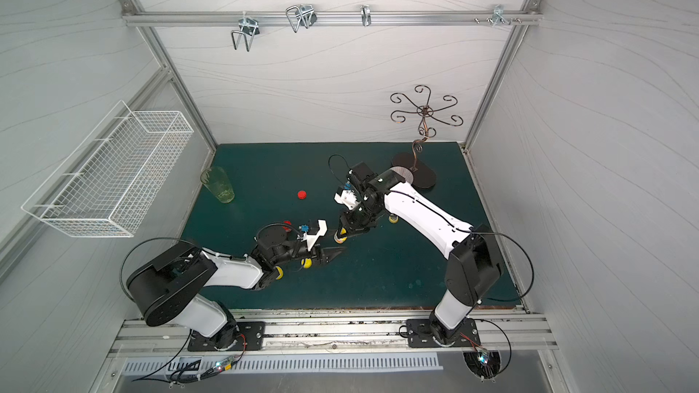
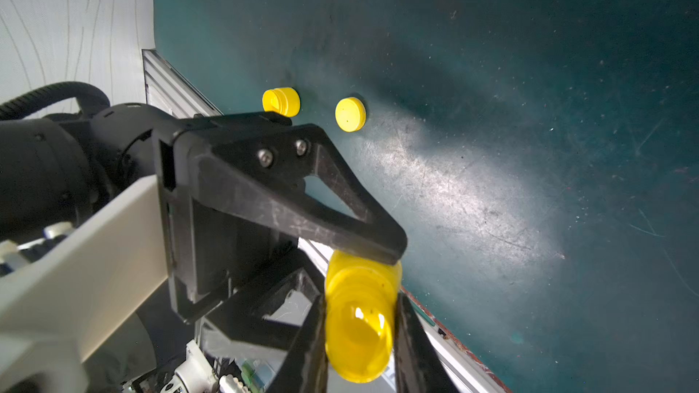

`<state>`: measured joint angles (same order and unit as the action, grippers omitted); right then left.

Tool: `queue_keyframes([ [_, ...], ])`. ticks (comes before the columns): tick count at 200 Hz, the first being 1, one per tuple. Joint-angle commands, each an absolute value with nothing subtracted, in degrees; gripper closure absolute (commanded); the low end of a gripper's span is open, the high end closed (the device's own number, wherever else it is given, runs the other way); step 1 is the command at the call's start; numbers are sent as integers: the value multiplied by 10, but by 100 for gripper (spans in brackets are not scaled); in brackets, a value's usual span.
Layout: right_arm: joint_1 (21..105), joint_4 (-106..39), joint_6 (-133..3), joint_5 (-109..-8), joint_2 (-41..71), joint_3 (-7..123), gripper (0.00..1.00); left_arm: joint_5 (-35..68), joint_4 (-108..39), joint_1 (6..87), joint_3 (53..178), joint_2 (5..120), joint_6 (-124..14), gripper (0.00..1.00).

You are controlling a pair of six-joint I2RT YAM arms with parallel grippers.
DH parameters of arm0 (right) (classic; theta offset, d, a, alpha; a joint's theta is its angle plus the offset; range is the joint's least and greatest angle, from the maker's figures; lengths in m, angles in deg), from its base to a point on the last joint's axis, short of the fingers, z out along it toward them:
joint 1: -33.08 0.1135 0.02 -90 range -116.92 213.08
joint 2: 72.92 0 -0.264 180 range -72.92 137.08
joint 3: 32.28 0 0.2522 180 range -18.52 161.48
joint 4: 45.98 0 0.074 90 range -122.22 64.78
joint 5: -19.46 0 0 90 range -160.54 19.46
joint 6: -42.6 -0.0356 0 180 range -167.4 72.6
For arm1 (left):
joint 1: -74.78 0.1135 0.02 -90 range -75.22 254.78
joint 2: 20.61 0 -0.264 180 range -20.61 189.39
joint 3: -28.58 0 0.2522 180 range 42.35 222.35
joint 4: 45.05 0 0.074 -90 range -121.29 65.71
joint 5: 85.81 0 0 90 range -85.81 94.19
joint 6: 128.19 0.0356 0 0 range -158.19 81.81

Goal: Close the paint jar lid
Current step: Pick up the paint jar from the center of the board.

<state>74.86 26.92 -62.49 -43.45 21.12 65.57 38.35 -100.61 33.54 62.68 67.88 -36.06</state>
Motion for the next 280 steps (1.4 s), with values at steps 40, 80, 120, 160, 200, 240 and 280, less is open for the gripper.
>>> queue_keyframes([
  [40, 750, 265, -620, -421, 224, 660, 73, 395, -1032, 329, 634, 670, -336, 47],
  [80, 746, 254, -623, -405, 230, 658, 73, 398, -1028, 328, 634, 663, -335, 55],
  [120, 741, 240, -630, -388, 227, 650, 73, 402, -1015, 328, 634, 656, -331, 68],
  [160, 731, 228, -631, -363, 220, 638, 66, 401, -1011, 328, 634, 647, -332, 76],
  [200, 677, 224, -636, -375, 175, 623, 33, 390, -1001, 329, 626, 629, -335, 77],
  [240, 599, 248, -642, -479, 130, 611, 26, 385, -980, 332, 623, 612, -341, 78],
  [280, 562, 239, -642, -659, 174, 579, 25, 378, -974, 336, 619, 590, -345, 79],
])
